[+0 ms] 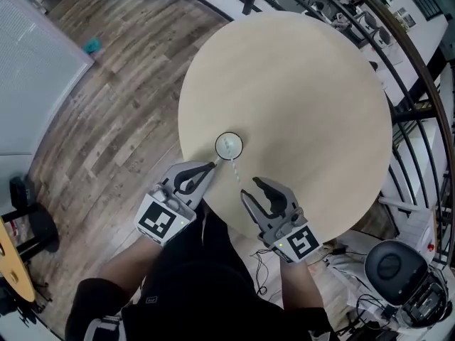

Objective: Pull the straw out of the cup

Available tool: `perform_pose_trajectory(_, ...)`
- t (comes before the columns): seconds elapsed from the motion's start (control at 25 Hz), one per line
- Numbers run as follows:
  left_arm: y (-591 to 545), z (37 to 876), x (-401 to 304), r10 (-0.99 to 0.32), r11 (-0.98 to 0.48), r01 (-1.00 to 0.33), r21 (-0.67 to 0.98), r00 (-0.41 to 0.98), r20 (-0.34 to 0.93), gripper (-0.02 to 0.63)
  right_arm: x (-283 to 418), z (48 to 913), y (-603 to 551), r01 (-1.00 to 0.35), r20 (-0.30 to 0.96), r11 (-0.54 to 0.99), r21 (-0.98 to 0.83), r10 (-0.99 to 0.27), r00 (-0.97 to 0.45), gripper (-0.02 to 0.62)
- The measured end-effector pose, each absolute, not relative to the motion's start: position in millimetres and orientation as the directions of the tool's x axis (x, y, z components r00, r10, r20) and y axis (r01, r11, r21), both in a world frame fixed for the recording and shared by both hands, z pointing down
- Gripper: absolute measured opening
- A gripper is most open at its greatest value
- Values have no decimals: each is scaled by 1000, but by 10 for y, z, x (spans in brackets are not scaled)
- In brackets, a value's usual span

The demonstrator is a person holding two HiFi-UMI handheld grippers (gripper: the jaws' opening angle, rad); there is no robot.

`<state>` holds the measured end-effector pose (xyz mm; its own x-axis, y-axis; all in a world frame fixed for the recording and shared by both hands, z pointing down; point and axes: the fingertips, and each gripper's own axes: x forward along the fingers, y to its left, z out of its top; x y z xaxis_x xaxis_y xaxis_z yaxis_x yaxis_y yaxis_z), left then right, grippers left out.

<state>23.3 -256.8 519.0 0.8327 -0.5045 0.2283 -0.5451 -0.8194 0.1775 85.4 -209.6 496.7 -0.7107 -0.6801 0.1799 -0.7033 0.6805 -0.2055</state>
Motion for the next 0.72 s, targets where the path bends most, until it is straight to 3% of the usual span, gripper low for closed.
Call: perform_pose_trajectory(0.72, -2797, 5840, 428, -514, -809, -563, 169, 817, 261, 8, 758, 5864, -2352, -693, 229, 708, -136, -658, -717, 193)
